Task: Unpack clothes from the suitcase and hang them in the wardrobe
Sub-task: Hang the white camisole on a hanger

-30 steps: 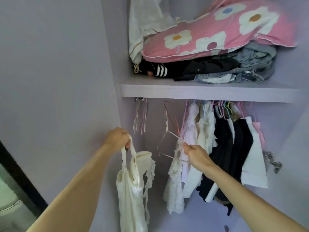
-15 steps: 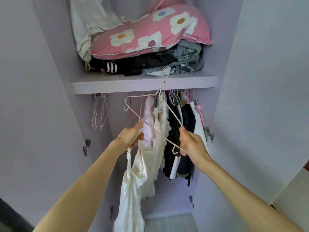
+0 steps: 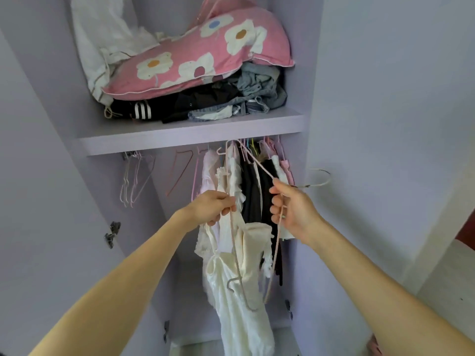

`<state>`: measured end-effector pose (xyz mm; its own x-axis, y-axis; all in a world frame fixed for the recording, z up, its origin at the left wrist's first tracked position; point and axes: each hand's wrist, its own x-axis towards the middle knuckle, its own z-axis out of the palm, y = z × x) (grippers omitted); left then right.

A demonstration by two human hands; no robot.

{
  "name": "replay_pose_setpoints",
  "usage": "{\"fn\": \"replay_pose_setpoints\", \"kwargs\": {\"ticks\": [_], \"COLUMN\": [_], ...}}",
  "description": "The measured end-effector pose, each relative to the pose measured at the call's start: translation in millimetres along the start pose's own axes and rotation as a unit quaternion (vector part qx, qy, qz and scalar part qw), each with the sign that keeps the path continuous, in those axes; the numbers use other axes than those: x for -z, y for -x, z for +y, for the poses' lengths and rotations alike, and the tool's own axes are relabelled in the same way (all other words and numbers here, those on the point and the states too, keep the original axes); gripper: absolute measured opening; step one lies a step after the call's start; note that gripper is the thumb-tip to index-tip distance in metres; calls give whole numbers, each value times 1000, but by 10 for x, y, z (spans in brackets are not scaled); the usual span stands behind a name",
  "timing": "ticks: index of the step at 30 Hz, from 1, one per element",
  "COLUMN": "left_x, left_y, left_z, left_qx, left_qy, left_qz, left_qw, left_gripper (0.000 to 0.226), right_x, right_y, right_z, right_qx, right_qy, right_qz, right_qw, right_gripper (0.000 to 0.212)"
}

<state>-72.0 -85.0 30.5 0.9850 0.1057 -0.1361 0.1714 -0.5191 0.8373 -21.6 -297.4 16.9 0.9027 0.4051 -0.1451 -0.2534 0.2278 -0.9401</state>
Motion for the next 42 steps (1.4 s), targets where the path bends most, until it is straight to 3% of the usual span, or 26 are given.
{"fn": "replay_pose_setpoints", "kwargs": {"ticks": [2, 4, 8, 12, 21, 25, 29, 38, 42], "left_x": [-78, -88, -114, -134, -100, -45, -7, 43, 21], "left_y": [1, 7, -45, -58, -27, -29, -5, 37, 38], "left_z": [84, 121, 191, 261, 382, 392, 355, 288, 291], "left_qx": [12, 36, 44, 31, 16, 15, 25, 37, 34], "left_qy": [-12, -5, -8, -9, -11, -8, -15, -7, -11], "left_qz": [-14, -3, 19, 5, 1, 15, 27, 26, 25], "left_qw": [1000, 999, 999, 999, 1000, 1000, 999, 999, 999], "left_gripper": [34, 41, 36, 28, 28, 29, 29, 30, 29], "right_x": [107, 187, 368, 382, 86, 3, -103, -71, -124], "right_y": [-103, -172, -234, -263, -256, -285, -281, -371, -352], "right_z": [-189, -282, -351, -438, -624, -663, -666, -702, -649], "right_qx": [-52, -60, 6, 63, 122, 104, 85, 145, 135], "right_qy": [-80, -88, -92, -146, -239, -250, -234, -174, -211], "right_qz": [9, 41, 145, 196, 195, 175, 158, 222, 191], "right_qw": [995, 994, 985, 968, 944, 947, 956, 948, 949], "right_gripper": [41, 50, 47, 44, 34, 36, 36, 33, 32]}}
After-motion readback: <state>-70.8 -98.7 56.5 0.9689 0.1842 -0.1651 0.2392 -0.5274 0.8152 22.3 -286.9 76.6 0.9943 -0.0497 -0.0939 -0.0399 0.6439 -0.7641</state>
